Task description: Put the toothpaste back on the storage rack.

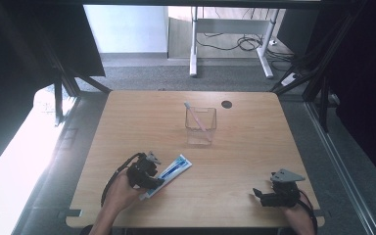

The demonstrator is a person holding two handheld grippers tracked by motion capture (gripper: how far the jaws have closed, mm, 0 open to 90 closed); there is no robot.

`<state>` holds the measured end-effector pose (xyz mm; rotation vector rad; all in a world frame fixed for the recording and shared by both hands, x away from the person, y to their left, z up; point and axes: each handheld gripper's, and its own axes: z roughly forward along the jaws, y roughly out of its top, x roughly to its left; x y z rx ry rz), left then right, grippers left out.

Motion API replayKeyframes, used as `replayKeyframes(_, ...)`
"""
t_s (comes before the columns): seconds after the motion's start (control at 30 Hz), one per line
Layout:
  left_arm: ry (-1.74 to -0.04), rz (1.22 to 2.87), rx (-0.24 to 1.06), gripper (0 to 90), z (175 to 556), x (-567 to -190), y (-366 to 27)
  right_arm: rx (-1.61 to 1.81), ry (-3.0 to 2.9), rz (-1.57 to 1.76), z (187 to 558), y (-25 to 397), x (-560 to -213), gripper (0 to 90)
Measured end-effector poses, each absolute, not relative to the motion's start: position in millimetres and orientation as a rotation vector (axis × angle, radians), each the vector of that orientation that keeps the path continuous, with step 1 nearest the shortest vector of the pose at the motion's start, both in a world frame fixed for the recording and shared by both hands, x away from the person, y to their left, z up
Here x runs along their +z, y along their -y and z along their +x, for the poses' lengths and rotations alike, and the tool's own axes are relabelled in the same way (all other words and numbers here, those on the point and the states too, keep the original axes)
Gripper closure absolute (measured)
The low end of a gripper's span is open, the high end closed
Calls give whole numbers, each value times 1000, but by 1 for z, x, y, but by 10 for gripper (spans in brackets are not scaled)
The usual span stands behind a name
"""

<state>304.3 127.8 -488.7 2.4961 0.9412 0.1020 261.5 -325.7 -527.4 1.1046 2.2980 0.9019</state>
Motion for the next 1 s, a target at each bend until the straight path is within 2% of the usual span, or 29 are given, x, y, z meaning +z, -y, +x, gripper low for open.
replayKeyframes(0.27, -988, 2552, 27, 483, 318, -494, -112, 909, -2290, 1096, 261, 326, -527, 59)
replayKeyframes(0.67, -1024, 2625, 5, 475, 330, -505, -95, 915, -2287, 1093, 261, 325, -526, 61)
replayKeyframes(0.83, -1032, 2634, 1, 520, 330, -503, -94, 919, -2285, 1087, 261, 324, -526, 61)
replayKeyframes(1.0, -1020, 2633, 19, 655, 329, -498, -94, 916, -2287, 1091, 261, 324, -526, 61)
